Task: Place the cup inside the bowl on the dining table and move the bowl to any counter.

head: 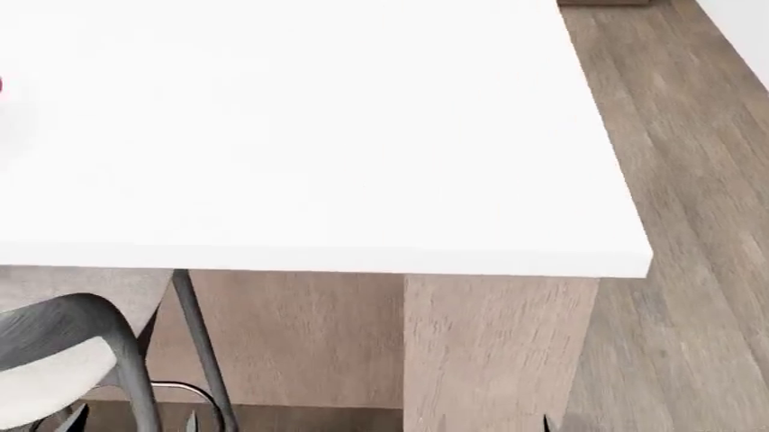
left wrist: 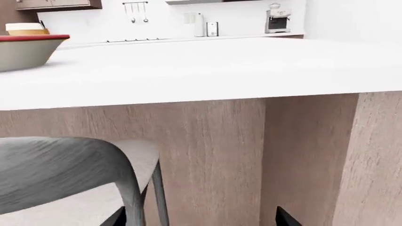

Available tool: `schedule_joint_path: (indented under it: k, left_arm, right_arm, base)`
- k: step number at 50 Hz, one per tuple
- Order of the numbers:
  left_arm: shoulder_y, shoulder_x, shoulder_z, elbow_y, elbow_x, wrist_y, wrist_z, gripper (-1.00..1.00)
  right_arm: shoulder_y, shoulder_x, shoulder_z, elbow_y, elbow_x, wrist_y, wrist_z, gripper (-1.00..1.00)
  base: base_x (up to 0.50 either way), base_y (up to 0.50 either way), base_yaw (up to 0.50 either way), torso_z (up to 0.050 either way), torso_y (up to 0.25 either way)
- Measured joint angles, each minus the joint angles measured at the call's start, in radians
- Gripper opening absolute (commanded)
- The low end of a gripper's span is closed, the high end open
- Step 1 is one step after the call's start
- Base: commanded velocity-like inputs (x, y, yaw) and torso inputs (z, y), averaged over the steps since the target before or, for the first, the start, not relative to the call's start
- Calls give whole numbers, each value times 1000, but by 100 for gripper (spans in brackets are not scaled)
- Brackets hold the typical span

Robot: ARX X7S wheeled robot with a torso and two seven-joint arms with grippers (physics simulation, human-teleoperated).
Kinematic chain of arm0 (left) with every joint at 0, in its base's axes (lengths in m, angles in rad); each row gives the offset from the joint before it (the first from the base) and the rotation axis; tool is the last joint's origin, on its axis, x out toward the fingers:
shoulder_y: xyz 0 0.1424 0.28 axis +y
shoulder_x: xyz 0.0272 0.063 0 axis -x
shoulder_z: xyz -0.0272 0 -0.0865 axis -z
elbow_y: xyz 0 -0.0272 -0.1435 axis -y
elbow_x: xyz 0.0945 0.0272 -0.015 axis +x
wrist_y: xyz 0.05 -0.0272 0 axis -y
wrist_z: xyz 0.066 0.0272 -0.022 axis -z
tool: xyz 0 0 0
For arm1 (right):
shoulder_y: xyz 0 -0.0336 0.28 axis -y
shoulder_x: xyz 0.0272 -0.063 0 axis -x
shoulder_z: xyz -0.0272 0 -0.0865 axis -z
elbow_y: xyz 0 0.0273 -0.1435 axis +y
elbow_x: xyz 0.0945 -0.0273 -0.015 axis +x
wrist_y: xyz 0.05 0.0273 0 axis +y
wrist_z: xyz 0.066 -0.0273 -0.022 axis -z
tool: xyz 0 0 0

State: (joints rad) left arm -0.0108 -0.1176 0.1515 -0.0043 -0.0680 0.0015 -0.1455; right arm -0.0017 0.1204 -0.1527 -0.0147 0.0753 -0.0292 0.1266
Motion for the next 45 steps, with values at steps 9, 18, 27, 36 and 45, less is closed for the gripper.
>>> schedule_joint_path:
  k: [9,18,27,36,45]
  left_arm:
    - [-2,-6,9,-1,-8,0,-8,100]
    - [-5,-11,18,-5,-14,2,-16,100]
    - [-4,-17,25,-4,-23,7,-22,100]
    - [-3,-23,31,-1,-30,7,-28,100]
    - [-9,-24,42,-3,-32,5,-38,100]
  right_arm:
    - [1,7,-10,1,4,-2,8,100]
    - [2,14,-19,1,9,-2,16,100]
    - [2,20,-26,0,11,-1,26,100]
    - [4,25,-31,-1,15,3,37,100]
    - [5,31,-39,-1,17,7,45,100]
  base:
    - [-133,500,0,0,0]
    - [-132,500,0,0,0]
    - [-122,500,0,0,0]
    - [-39,500,0,0,0]
    - [0,500,0,0,0]
